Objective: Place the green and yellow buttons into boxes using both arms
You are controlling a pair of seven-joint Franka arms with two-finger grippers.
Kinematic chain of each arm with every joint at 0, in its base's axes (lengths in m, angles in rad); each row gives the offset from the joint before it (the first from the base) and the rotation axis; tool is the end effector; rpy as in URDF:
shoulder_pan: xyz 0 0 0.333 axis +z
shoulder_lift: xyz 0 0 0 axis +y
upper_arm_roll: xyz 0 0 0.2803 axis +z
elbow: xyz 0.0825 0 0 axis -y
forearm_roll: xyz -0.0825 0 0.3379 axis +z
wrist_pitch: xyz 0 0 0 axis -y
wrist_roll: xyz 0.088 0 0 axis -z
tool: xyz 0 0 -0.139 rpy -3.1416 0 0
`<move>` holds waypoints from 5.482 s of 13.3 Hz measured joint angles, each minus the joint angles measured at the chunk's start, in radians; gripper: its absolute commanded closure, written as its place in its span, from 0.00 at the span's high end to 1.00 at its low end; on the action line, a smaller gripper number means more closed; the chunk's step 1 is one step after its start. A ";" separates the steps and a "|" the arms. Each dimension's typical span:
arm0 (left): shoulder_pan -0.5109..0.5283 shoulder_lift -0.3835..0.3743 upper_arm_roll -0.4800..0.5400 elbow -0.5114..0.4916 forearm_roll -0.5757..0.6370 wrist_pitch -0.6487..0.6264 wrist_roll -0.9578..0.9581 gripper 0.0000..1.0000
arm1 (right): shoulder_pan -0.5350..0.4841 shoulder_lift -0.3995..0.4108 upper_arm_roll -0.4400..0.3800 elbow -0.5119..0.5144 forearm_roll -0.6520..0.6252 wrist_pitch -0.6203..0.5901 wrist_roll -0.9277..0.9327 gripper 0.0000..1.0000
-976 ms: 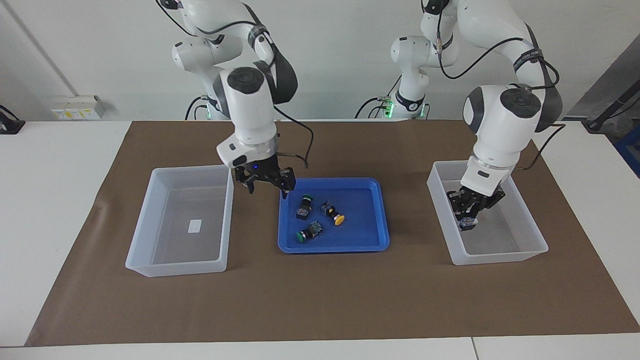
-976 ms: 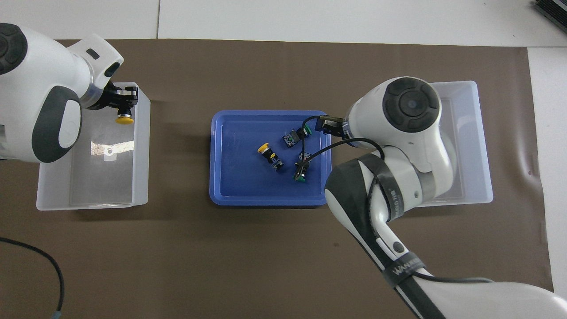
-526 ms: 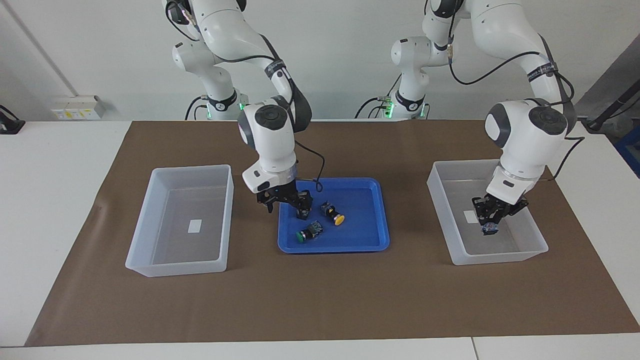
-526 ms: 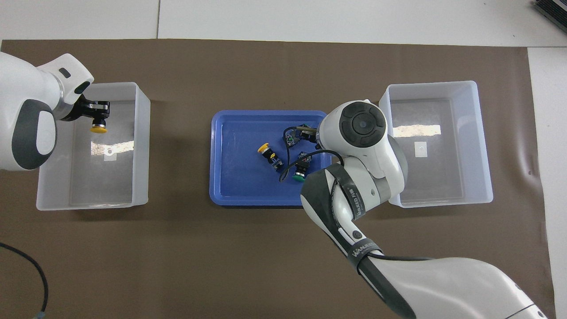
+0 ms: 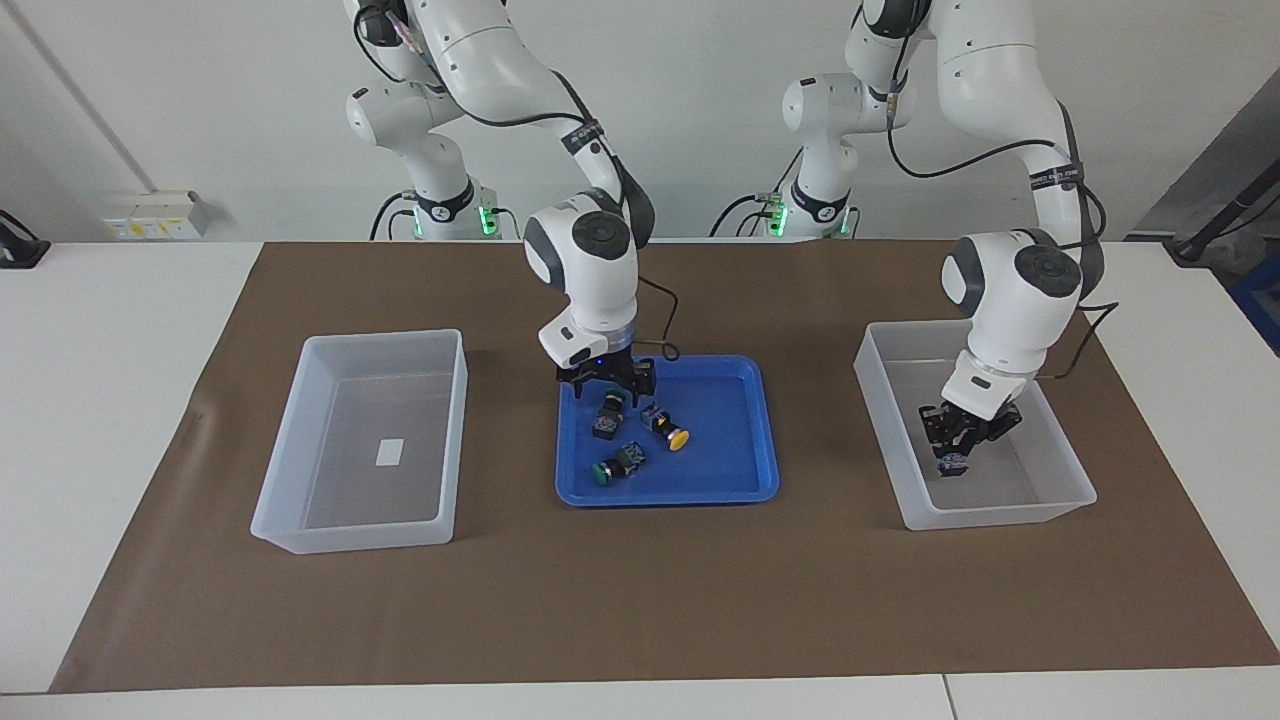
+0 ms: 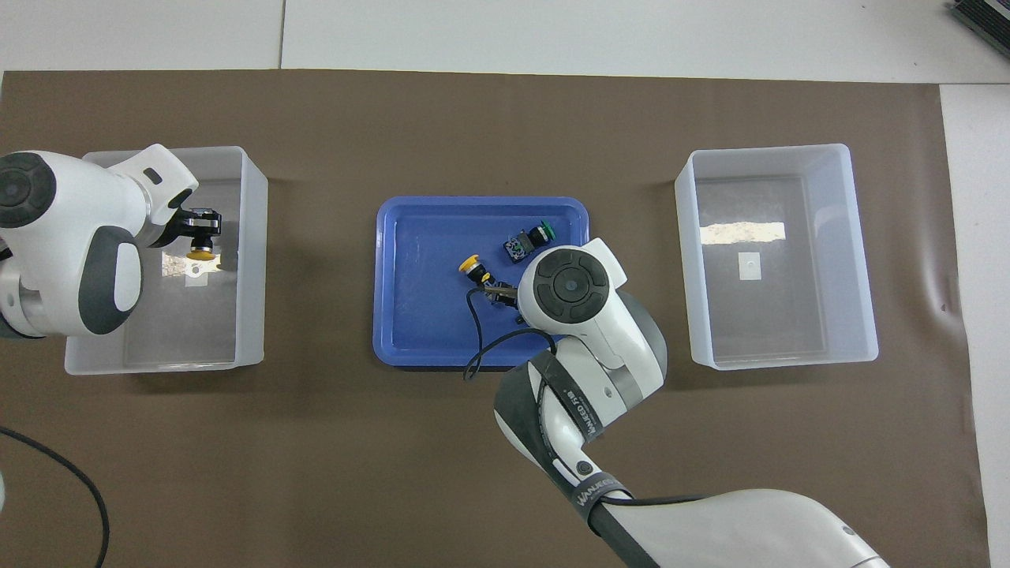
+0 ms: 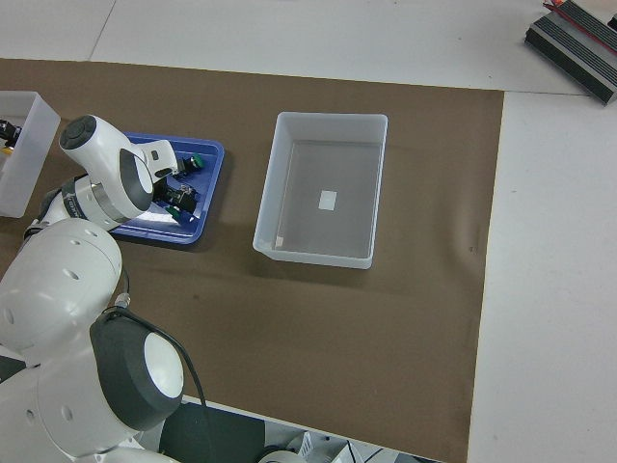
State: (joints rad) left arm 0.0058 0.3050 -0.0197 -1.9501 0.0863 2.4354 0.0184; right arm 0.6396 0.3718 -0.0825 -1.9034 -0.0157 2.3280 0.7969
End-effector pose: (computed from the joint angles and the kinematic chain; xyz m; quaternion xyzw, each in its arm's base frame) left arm 0.5884 -0.0058 0.3050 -0.9945 0.0455 -0.0900 0.0281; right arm 0.4960 0.3100 0.2748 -0.9932 0.1112 -0.0340 0.0007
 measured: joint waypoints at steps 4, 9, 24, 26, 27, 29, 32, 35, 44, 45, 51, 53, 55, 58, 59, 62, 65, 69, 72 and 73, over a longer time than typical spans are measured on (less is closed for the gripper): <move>0.000 0.021 -0.001 -0.001 -0.001 0.029 -0.025 1.00 | 0.000 0.000 0.000 -0.021 0.001 0.019 0.026 0.13; 0.000 0.021 -0.001 0.005 -0.002 0.041 -0.034 1.00 | -0.004 0.003 -0.002 -0.034 0.004 0.108 0.064 0.00; -0.269 -0.059 -0.035 0.252 -0.003 -0.241 -0.257 1.00 | -0.539 -0.195 -0.017 0.020 0.060 -0.166 -0.698 0.00; -0.339 -0.058 -0.036 0.252 -0.003 -0.240 -0.370 1.00 | -0.575 -0.171 -0.017 -0.026 0.060 -0.104 -0.755 0.00; -0.367 -0.057 -0.036 0.252 -0.003 -0.239 -0.427 1.00 | -0.580 -0.152 -0.017 -0.041 0.060 -0.072 -0.762 0.00; -0.412 -0.050 -0.037 0.251 -0.003 -0.232 -0.541 1.00 | -0.581 -0.110 -0.016 -0.066 0.060 -0.003 -0.762 0.11; -0.477 -0.021 -0.037 0.236 -0.004 -0.194 -0.709 1.00 | -0.582 -0.081 -0.016 -0.092 0.060 0.049 -0.762 0.54; -0.532 0.032 -0.037 0.218 -0.004 -0.146 -0.865 1.00 | -0.584 -0.081 -0.016 -0.096 0.060 0.050 -0.762 1.00; -0.601 0.134 -0.037 0.110 -0.004 0.049 -1.148 1.00 | -0.529 -0.168 0.001 -0.033 0.065 -0.022 -0.674 1.00; -0.607 0.136 -0.037 0.104 -0.004 0.056 -1.156 0.56 | -0.500 -0.172 0.002 -0.023 0.065 -0.029 -0.605 1.00; -0.610 0.138 -0.035 0.105 -0.003 0.045 -1.158 0.00 | -0.314 -0.172 0.009 -0.014 0.066 -0.031 -0.240 1.00; -0.611 0.137 -0.034 0.141 0.001 -0.012 -1.157 0.00 | -0.283 -0.172 0.010 -0.016 0.086 -0.031 -0.169 1.00; -0.611 0.128 -0.031 0.180 0.023 -0.062 -1.138 0.00 | -0.227 -0.162 0.012 -0.018 0.109 -0.015 -0.049 1.00; -0.590 0.054 -0.012 0.206 0.031 -0.161 -0.994 0.00 | -0.161 -0.117 0.014 -0.019 0.111 0.022 0.097 1.00; -0.564 0.012 -0.009 0.208 0.031 -0.199 -0.913 0.00 | -0.147 -0.103 0.014 -0.016 0.111 0.044 0.127 1.00; -0.482 -0.079 -0.006 0.212 0.031 -0.284 -0.695 0.00 | -0.136 -0.050 0.014 0.045 0.115 0.077 0.196 1.00; -0.423 -0.110 -0.006 0.251 0.017 -0.381 -0.552 0.00 | -0.093 0.070 0.016 0.197 0.116 0.076 0.313 1.00; -0.302 -0.129 -0.005 0.269 -0.017 -0.447 -0.308 0.00 | -0.071 0.168 0.015 0.264 0.116 0.074 0.353 1.00; -0.203 -0.138 -0.003 0.261 -0.036 -0.470 -0.136 0.00 | -0.071 0.191 0.015 0.258 0.116 0.074 0.353 1.00; -0.174 -0.141 -0.003 0.248 -0.038 -0.470 -0.094 0.00 | -0.068 0.197 0.015 0.251 0.115 0.074 0.351 1.00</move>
State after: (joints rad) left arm -0.1686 0.1643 -0.0224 -1.7022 0.0487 1.9657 -0.0752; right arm 0.5720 0.5693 -0.0671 -1.6526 0.0994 2.4016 1.1483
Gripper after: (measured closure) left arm 0.674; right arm 0.000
